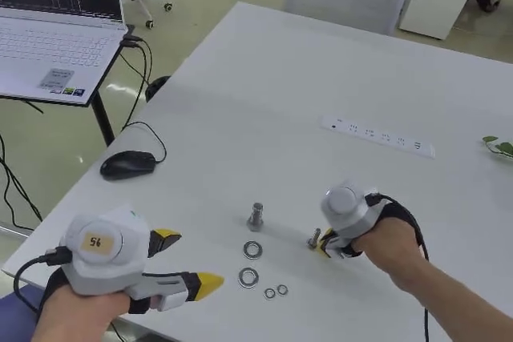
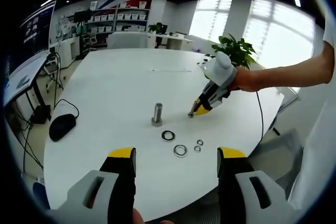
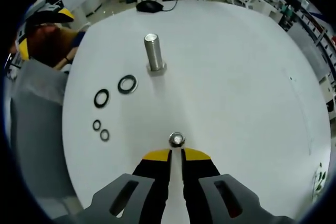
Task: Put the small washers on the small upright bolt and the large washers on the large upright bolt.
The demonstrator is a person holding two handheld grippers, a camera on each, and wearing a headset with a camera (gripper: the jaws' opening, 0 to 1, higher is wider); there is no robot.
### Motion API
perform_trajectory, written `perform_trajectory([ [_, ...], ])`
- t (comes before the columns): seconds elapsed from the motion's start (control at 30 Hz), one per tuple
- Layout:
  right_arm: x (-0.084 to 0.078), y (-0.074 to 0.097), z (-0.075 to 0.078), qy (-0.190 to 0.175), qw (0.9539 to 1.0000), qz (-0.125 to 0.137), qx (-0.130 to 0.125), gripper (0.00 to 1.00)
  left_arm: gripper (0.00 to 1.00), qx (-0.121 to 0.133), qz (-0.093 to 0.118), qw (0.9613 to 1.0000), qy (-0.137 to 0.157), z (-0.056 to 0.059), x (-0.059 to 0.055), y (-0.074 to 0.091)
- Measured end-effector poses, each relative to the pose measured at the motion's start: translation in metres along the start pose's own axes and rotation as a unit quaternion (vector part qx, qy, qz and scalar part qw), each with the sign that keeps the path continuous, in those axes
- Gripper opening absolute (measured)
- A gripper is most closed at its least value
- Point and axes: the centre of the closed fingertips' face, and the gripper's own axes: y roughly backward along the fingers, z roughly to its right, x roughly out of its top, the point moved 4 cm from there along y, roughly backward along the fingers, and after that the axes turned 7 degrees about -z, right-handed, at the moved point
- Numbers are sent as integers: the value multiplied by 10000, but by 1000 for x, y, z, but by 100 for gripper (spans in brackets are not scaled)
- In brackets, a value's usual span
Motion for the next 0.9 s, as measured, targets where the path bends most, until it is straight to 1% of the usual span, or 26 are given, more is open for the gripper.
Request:
perform_trajectory([
  [0.17, -3, 0, -3, -185, 9998, 82, -1, 10, 62, -37, 58, 10000, -45, -4, 8, -3],
  [0.27, -5, 0, -6, -270, 9995, 174, 13, 10, 62, -87, 46, 9999, -104, -4, 11, -6],
  [0.37, -8, -1, -8, -486, 9985, 258, 46, 10, 62, -156, 47, 9997, -156, -5, 14, -9],
  [0.47, -13, -1, -10, -595, 9977, 322, 25, 11, 62, -213, 31, 9995, -217, -4, 15, -10],
  [0.63, -24, -1, -17, -789, 9961, 383, 87, 16, 62, -312, -2, 9991, -283, -5, 16, -12],
  [0.8, -32, 3, -27, -977, 9933, 616, 86, 18, 62, -435, -63, 9981, -425, -7, 16, -15],
  [0.87, -33, 4, -31, -990, 9927, 687, 86, 19, 62, -470, -82, 9978, -470, -8, 17, -15],
  [0.9, -33, 5, -34, -996, 9920, 764, 100, 20, 62, -503, -95, 9975, -492, -9, 17, -15],
])
